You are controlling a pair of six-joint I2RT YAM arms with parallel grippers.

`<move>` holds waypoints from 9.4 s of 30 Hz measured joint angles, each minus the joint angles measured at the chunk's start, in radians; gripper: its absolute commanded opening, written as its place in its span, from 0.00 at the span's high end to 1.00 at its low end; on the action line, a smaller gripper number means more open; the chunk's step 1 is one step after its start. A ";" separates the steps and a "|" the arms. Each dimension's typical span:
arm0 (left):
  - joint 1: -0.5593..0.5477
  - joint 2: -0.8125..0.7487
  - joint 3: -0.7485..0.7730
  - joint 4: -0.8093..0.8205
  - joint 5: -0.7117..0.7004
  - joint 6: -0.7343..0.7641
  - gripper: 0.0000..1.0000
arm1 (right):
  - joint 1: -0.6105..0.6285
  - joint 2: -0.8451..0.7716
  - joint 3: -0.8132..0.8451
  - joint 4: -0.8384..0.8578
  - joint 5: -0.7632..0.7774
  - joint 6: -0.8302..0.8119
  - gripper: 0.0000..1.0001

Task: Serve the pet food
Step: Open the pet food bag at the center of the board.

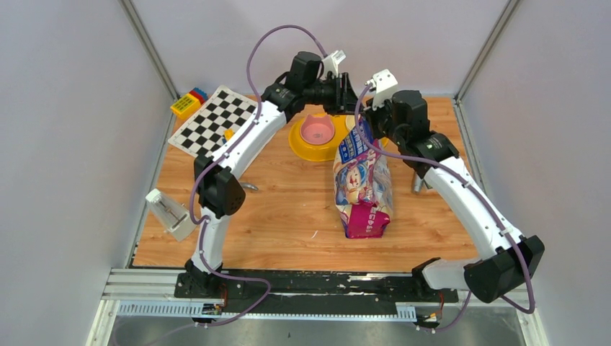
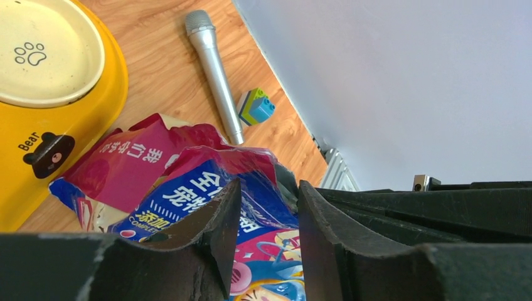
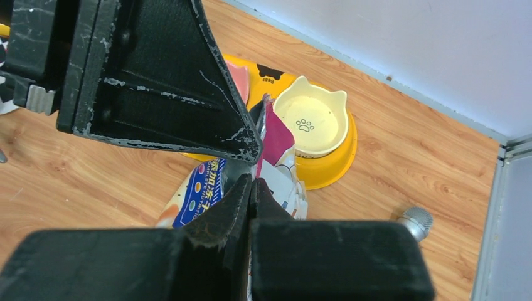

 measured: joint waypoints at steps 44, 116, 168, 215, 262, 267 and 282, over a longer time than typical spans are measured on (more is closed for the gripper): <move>0.013 -0.002 -0.010 -0.067 -0.042 0.001 0.41 | 0.093 0.028 0.002 0.038 0.134 -0.092 1.00; -0.010 0.019 0.059 -0.118 -0.107 0.023 1.00 | 0.009 0.079 0.111 -0.163 -0.030 -0.083 0.90; -0.009 -0.054 -0.131 -0.005 -0.076 0.030 1.00 | 0.136 0.132 0.055 -0.056 0.329 -0.194 1.00; -0.037 -0.097 -0.173 -0.083 -0.119 0.092 1.00 | 0.108 0.157 0.098 -0.123 0.167 -0.216 1.00; 0.004 -0.147 -0.111 -0.090 0.011 0.044 0.37 | 0.081 0.053 -0.031 0.033 0.055 -0.133 1.00; 0.003 -0.147 -0.111 -0.086 0.003 0.042 0.38 | 0.081 0.053 -0.018 0.019 0.053 -0.127 1.00; -0.007 -0.127 -0.115 -0.089 -0.016 0.045 0.46 | 0.074 0.053 0.005 -0.002 0.051 -0.117 1.00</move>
